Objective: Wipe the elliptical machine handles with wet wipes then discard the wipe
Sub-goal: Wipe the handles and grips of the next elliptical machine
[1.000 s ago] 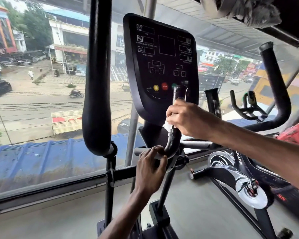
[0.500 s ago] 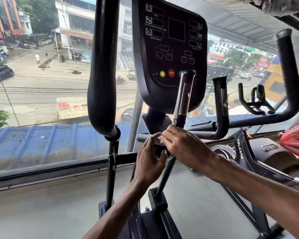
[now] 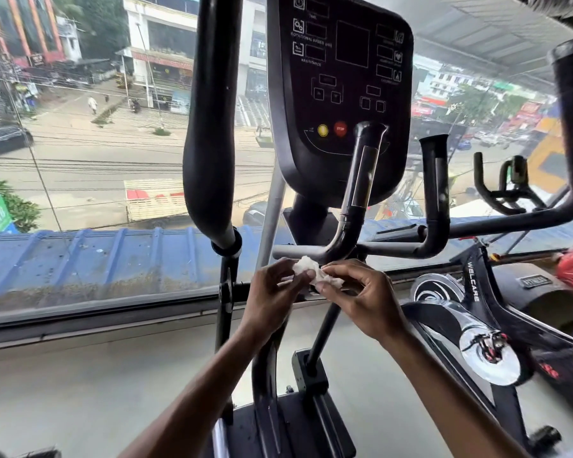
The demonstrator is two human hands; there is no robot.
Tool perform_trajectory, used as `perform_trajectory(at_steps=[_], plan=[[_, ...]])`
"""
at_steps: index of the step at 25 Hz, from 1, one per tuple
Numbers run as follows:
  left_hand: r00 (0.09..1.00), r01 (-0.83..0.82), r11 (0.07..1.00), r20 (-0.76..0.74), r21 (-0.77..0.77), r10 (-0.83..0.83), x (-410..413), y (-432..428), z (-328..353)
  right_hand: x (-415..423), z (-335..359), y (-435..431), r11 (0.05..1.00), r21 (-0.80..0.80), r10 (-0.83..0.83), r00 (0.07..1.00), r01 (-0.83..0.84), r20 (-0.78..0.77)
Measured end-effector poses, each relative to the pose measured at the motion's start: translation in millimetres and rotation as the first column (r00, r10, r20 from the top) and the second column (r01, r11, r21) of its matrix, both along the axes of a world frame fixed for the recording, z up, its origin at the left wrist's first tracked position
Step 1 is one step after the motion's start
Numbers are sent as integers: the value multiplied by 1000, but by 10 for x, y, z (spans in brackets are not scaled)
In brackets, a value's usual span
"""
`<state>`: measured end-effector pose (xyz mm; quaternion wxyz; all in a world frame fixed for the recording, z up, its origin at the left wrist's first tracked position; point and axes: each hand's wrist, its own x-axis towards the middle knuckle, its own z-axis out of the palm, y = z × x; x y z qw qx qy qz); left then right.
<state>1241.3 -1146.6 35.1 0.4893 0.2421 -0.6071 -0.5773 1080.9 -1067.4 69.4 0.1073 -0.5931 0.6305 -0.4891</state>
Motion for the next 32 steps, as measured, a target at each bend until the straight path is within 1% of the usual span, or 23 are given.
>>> perform_trajectory(at_steps=[1, 3, 5, 6, 7, 9, 10, 11, 12, 14, 15, 17, 19, 20, 21, 23, 27, 28, 30, 32], plan=[[999, 22, 998, -40, 62, -20, 0, -1, 20, 8, -23, -10, 1000, -8, -9, 1000, 9, 0], [995, 39, 986, -97, 159, -24, -18, -2, 49, 35, -42, -31, 999, -2, -33, 994, 33, 107], [991, -24, 964, -122, 263, 58, -64, -2, 73, 39, -80, -59, 997, -5, -76, 970, 80, 231], [985, -102, 951, -105, 291, 138, -95, -23, 74, 23, -122, -75, 994, -9, -103, 953, 110, 286], [968, -218, 937, -60, 273, 243, -123, -68, 71, 3, -165, -88, 991, -8, -121, 934, 131, 336], [893, -449, 882, 42, 142, 448, -197, -154, 90, -34, -238, -116, 987, 9, -152, 905, 162, 397], [848, -530, 845, 70, 78, 525, -243, -151, 138, -48, -267, -135, 984, 19, -169, 892, 177, 420], [815, -577, 817, 85, 13, 574, -304, -128, 178, -65, -295, -154, 981, 28, -184, 877, 192, 443], [804, -585, 810, 101, -47, 587, -377, -81, 204, -69, -311, -176, 979, 29, -191, 861, 201, 472], [810, -551, 818, 127, -166, 572, -518, 68, 170, -78, -327, -218, 977, 19, -190, 828, 211, 528], [819, -527, 814, 111, -243, 563, -570, 130, 104, -86, -330, -234, 976, 14, -191, 821, 219, 538], [827, -500, 766, 41, -403, 561, -596, 135, -77, -108, -332, -262, 970, 6, -210, 831, 241, 516], [815, -486, 679, -4, -550, 580, -556, -13, -233, -110, -325, -286, 964, -8, -228, 847, 264, 480], [798, -490, 638, -11, -594, 603, -541, -94, -294, -96, -312, -293, 965, -23, -221, 859, 261, 461], [784, -494, 622, -1, -608, 621, -525, -159, -331, -78, -295, -296, 967, -38, -209, 872, 251, 443], [769, -501, 623, 21, -600, 639, -506, -186, -358, -47, -286, -299, 973, -80, -165, 899, 214, 406], [845, -452, 627, -80, -634, 528, -577, 2, -362, 4, -298, -275, 973, -160, -107, 937, 168, 332], [858, -436, 630, -85, -642, 507, -588, 17, -357, 2, -308, -273, 971, -169, -112, 942, 172, 315], [869, -400, 635, -53, -661, 491, -577, -48, -397, -5, -315, -268, 967, -170, -138, 950, 191, 279], [844, -426, 660, -9, -619, 536, -532, -199, -452, -20, -308, -270, 968, -167, -139, 952, 189, 271]])
